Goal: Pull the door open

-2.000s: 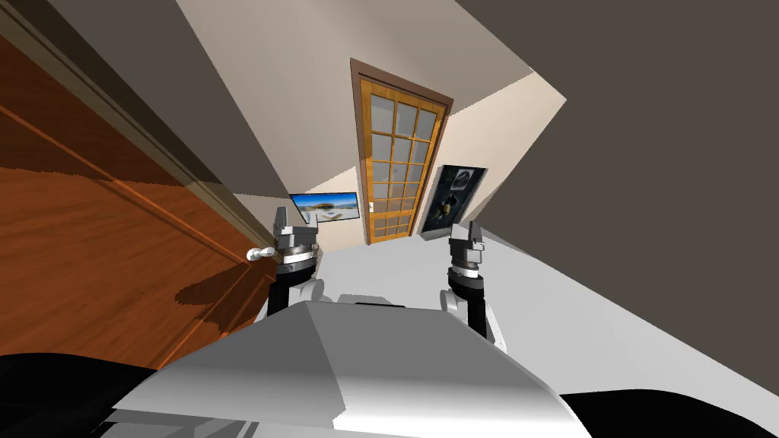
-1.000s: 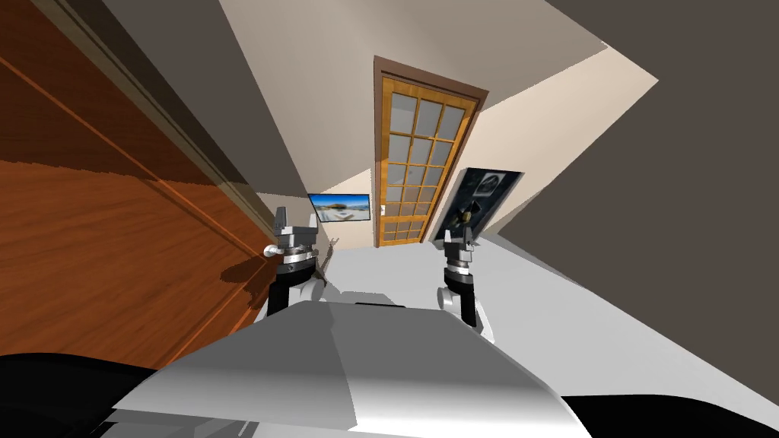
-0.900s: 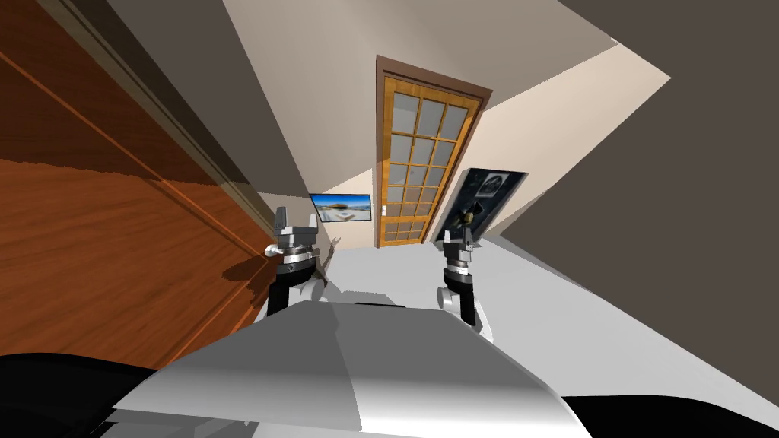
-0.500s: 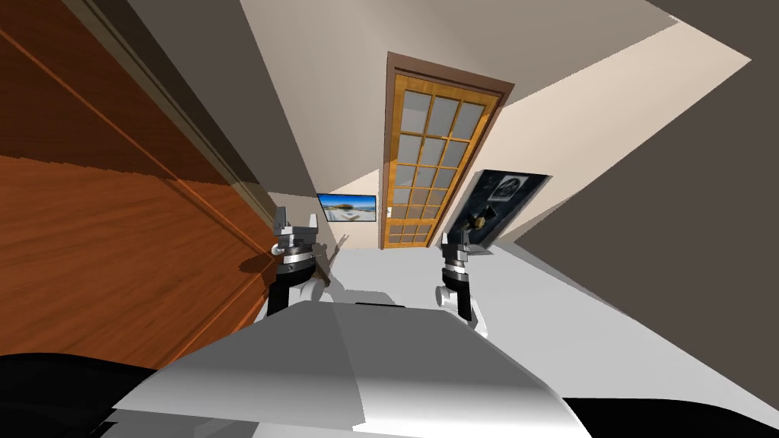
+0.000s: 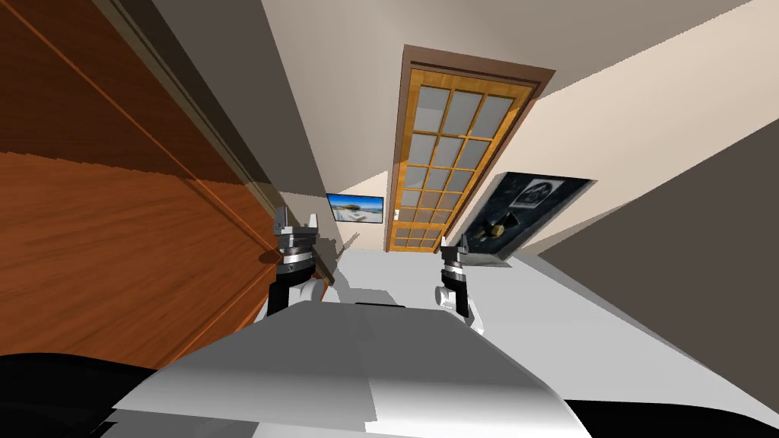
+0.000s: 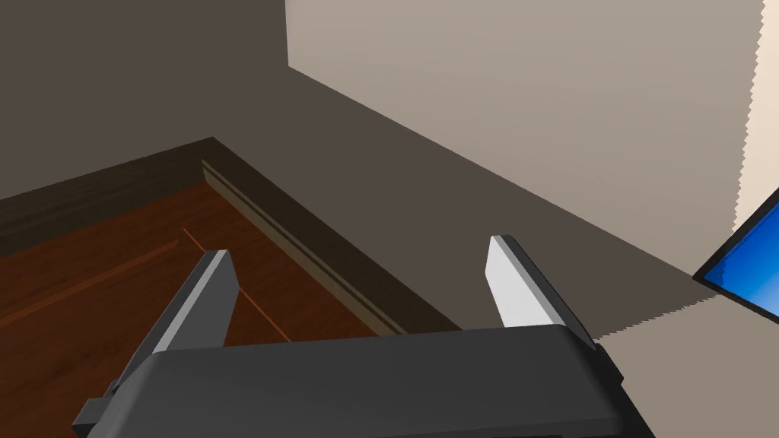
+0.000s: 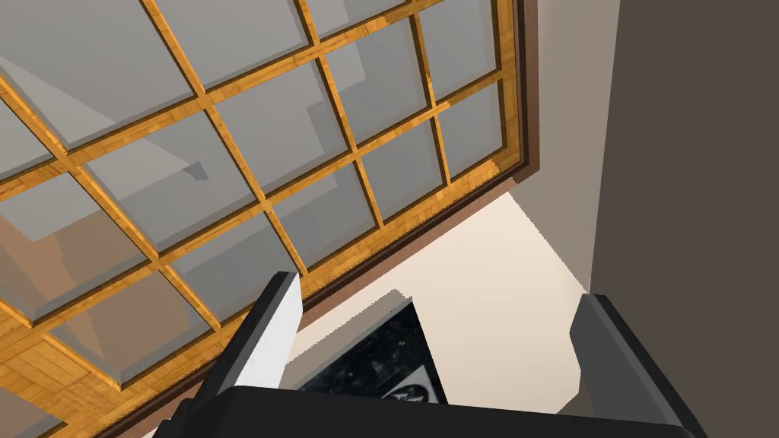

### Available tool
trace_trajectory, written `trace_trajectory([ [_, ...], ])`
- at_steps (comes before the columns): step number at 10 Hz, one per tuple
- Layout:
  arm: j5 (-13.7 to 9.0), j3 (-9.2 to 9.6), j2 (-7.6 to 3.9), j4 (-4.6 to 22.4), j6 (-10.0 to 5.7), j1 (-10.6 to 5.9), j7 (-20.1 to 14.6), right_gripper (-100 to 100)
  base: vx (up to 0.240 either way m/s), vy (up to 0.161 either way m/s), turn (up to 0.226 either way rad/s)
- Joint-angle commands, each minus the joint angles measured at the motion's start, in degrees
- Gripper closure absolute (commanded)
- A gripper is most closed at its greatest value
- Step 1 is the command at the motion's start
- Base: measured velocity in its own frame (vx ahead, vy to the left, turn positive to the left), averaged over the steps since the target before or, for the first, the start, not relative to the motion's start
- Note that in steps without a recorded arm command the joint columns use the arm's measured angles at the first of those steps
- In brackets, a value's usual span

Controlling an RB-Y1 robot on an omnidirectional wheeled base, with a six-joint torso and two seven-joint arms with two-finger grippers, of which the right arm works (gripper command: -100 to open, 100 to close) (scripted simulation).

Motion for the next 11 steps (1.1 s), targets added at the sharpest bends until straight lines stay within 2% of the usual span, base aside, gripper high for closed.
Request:
trace_trajectory([
  [1, -0.4, -0.17, -0.09, 1.7, -0.74, -0.34, -1.1, -100, 0.063, -0.007, 0.035],
  [6, -3.3, -1.68, -0.34, 11.0, -2.26, -3.68, -8.1, -100, 0.086, -0.015, 0.179],
  [7, -3.9, -1.99, -0.36, 12.5, -2.57, -4.37, -9.6, -100, 0.100, -0.029, 0.214],
  [8, -3.9, -1.99, -0.36, 12.9, -2.57, -4.37, -9.6, -100, 0.066, -0.008, 0.060],
  [11, -5.7, -2.93, -0.42, 18.3, -3.51, -6.44, -13.9, -100, 0.078, -0.012, 0.172],
])
